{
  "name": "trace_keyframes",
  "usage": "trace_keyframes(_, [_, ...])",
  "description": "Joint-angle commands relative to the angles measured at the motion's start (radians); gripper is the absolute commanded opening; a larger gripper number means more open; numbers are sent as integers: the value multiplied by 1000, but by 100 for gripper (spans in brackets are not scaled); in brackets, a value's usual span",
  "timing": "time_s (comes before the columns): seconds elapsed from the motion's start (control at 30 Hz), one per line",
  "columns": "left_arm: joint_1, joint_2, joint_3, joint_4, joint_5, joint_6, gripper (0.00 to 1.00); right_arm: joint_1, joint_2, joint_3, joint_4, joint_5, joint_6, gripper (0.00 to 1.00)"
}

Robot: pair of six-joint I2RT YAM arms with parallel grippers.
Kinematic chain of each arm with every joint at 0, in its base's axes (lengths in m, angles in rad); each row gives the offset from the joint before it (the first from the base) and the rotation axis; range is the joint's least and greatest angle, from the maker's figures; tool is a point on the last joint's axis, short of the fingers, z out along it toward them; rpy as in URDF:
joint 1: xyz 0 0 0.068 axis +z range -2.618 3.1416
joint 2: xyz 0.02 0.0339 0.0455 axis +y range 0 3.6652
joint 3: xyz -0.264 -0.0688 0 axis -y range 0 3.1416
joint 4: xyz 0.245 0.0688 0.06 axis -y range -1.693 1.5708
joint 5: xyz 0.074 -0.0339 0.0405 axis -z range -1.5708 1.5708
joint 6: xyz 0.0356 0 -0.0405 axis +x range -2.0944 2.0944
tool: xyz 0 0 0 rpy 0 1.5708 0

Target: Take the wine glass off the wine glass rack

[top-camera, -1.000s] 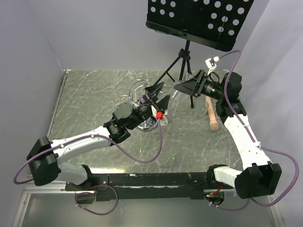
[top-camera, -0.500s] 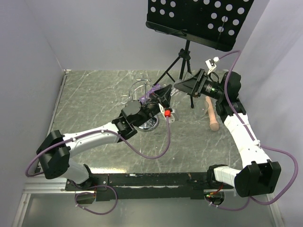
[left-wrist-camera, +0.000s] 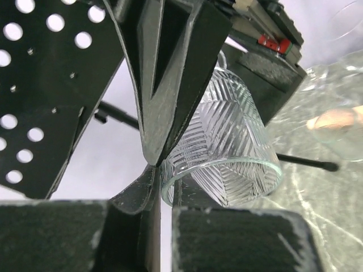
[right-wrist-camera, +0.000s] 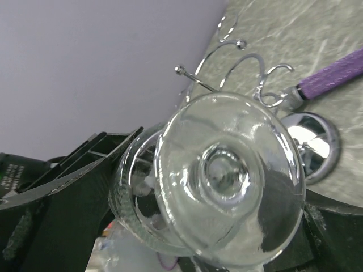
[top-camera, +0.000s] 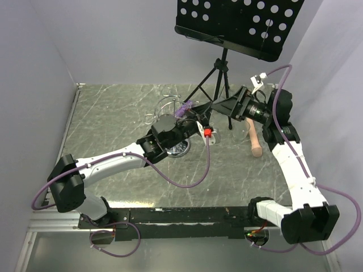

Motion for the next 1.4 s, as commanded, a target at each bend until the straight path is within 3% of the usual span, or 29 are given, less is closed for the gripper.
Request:
trace_keyframes(0.0, [8, -44, 105, -67, -7, -61, 1, 6, -107, 66, -159, -24, -284, 100])
trace_keyframes(0.2, [17, -95, 118, -158, -7, -173, 1, 6, -176, 56, -371, 10, -452, 100])
trace_keyframes(0.3, [20, -129, 104, -176, 2, -206, 1, 6, -197, 30, -392, -41, -490, 100])
trace_keyframes(0.47, [21, -163, 153, -342, 65, -227, 1, 6, -234, 125, -582, -58, -738, 100])
trace_keyframes(0.57, [21, -184, 200, -499, 140, -229, 1, 6, -278, 172, -696, 25, -857, 100])
trace_keyframes(0.77, [23, -201, 347, -943, 290, -164, 1, 3, -355, 203, -740, 218, -887, 100])
trace_keyframes(0.97, [23, -160, 509, -1398, 419, -94, 1, -10, -364, 200, -825, 299, -973, 100])
trace_keyframes(1.37, [-46, -38, 512, -1750, 249, -41, 1, -11, -352, 100, -733, 278, -977, 100])
